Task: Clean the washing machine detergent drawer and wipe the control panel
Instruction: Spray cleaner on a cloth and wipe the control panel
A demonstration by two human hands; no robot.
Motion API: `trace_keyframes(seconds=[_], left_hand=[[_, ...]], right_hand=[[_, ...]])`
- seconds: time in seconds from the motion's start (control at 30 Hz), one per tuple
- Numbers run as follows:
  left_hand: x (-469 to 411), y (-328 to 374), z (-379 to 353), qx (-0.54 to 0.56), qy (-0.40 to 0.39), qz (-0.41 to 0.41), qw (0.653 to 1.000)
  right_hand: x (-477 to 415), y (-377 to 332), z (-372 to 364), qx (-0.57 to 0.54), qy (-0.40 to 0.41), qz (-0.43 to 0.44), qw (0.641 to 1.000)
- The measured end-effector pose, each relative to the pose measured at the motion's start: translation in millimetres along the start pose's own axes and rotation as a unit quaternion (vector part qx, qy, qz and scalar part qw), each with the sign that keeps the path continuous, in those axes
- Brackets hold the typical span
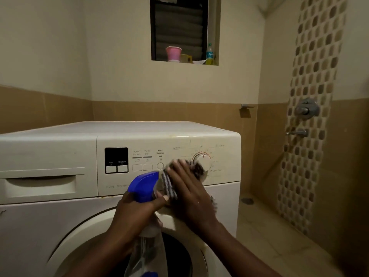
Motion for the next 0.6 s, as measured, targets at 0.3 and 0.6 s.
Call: trace_keyframes(seconds=[0.3, 0.6], left_hand=[[-12.0, 27.2, -53.4, -0.031, -0.059, -0.054, 0.996], [-18.7, 62.7, -106.4, -0.024, -0.093, -0.108, 0.990]], right_hand=[[69.4, 102.9, 63.7, -0.037, 0.102, -0.185, 0.977], [44.2, 127.4, 162.5, -0.060, 0.267, -0.238, 0.932]])
Point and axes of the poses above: each hand's wrist, its own x-axis away from the middle knuckle, its own z-axis out of the back of the hand, y = z × x, the point moved 10 cm from there along -x, towards the middle knuckle
